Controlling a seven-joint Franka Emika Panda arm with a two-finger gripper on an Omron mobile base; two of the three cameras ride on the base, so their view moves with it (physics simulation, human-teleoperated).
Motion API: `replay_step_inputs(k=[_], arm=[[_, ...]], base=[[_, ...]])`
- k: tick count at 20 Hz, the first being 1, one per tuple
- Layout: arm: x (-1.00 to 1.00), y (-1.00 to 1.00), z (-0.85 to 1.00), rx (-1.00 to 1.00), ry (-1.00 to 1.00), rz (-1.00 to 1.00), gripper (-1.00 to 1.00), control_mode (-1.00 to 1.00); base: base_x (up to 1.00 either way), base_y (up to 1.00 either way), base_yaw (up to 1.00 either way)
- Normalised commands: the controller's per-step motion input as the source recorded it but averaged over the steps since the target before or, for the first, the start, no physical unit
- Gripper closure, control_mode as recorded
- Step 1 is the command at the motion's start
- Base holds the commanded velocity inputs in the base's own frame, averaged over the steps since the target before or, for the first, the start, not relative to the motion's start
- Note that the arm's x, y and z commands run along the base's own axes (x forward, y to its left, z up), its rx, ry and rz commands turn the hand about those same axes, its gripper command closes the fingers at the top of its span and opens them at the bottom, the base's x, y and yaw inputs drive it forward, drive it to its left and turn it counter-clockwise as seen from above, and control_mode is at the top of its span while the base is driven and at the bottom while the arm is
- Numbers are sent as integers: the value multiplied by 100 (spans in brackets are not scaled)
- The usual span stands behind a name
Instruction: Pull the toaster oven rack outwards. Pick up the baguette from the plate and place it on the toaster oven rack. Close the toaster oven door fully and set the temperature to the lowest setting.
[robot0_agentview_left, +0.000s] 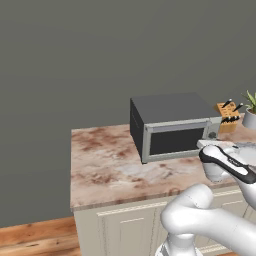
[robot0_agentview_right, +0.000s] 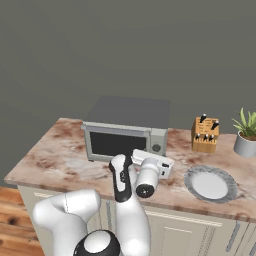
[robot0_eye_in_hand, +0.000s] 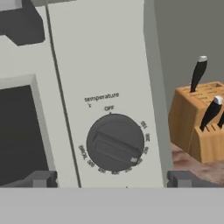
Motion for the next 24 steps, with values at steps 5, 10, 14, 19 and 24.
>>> replay_step_inputs(k=[5, 10, 14, 19, 24], arm=[[0, 0, 17, -12, 0, 0, -100, -100], [1, 0, 11, -8, 0, 0, -100, -100], [3, -1, 1, -2, 0, 0, -100, -100], [0, -3, 0, 0, 0, 0, -100, -100], [0, -2, 4, -1, 0, 0, -100, -100]], base=[[0, 0, 0], [0, 0, 0], [0, 0, 0], [0, 0, 0], [0, 0, 0]])
